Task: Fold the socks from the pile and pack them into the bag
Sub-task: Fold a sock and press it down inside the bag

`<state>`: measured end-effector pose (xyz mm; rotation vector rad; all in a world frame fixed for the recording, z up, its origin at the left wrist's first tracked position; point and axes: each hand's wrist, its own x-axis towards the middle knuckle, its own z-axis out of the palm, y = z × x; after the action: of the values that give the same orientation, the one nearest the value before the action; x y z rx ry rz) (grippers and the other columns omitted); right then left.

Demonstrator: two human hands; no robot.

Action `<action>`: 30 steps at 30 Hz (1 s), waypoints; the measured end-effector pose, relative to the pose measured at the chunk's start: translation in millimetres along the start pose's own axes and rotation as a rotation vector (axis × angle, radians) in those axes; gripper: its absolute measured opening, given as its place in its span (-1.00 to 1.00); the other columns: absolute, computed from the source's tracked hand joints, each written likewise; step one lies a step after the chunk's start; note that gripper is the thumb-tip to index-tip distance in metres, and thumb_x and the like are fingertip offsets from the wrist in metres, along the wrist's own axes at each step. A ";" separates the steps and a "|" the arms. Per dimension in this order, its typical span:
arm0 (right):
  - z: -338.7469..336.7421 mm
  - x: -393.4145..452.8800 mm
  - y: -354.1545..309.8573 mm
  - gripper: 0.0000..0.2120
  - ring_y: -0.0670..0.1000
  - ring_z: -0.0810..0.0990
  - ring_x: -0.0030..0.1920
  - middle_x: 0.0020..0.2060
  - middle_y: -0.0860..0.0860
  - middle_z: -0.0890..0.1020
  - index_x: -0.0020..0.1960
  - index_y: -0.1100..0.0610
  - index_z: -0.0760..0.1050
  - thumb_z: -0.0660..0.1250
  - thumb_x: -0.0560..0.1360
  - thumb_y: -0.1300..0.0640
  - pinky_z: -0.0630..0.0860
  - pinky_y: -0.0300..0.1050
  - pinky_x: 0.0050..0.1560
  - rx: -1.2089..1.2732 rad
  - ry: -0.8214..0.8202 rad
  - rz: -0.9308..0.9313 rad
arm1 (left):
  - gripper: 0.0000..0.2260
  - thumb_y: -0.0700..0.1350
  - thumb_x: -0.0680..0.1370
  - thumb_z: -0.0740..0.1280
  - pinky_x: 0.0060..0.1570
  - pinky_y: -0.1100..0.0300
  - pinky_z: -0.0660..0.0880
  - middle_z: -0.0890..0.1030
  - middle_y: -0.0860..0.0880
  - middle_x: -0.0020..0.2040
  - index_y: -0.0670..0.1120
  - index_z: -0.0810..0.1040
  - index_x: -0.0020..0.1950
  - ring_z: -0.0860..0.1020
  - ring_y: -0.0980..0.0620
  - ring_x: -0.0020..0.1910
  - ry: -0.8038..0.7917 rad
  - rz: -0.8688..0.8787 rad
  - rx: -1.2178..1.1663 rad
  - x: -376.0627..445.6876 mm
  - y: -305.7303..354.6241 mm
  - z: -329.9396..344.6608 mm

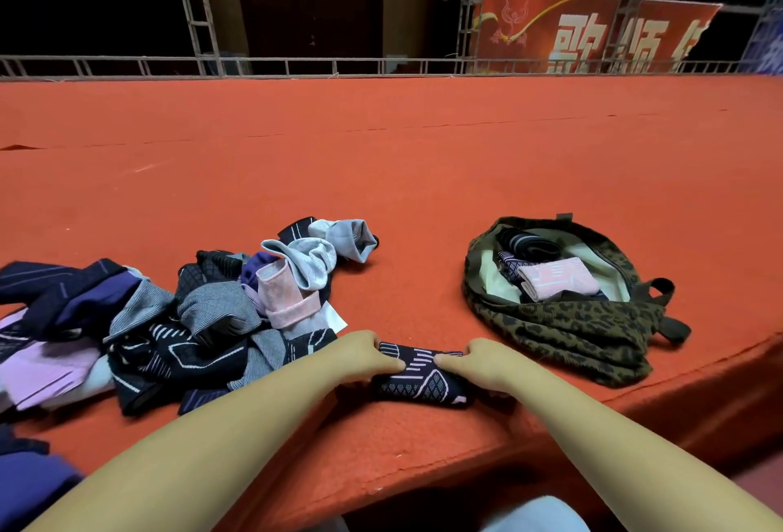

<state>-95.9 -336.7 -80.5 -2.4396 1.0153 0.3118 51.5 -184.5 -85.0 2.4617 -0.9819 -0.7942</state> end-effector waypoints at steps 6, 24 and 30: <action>-2.4 -7.9 5.6 -0.56 0.05 0.58 -0.26 -0.19 0.08 0.62 0.04 0.14 0.49 0.40 0.39 -0.20 0.52 -0.14 -0.25 0.244 -0.208 -0.010 | -0.76 0.11 0.44 0.40 -0.35 0.26 0.38 0.55 0.03 -0.21 -0.03 0.53 -0.06 0.50 0.08 -0.29 -0.152 0.052 -0.172 7.3 -0.2 4.0; -130.7 37.2 99.2 -0.60 -0.01 0.56 -0.22 -0.15 0.00 0.58 0.27 0.13 0.31 0.37 0.50 0.14 0.53 -0.10 -0.18 1.039 0.567 -0.128 | -0.77 -0.13 0.57 0.26 -0.29 0.16 0.50 0.54 -0.03 0.03 -0.03 0.36 0.21 0.55 0.04 -0.13 0.008 0.261 -1.025 107.1 186.8 6.2; -148.1 93.6 132.4 -0.62 0.07 0.57 -0.04 -0.01 0.09 0.57 0.23 0.18 0.34 0.37 0.50 0.09 0.45 -0.06 -0.04 0.879 0.681 -0.036 | -0.82 0.01 0.58 0.24 -0.31 0.18 0.53 0.61 -0.03 -0.10 -0.08 0.51 0.04 0.56 0.04 -0.22 -0.022 0.179 -0.958 148.6 215.6 19.8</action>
<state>-121.1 -549.7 -33.6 -1.7265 1.0457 -0.8630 19.2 -441.5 -41.6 1.5232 -0.5954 -0.9385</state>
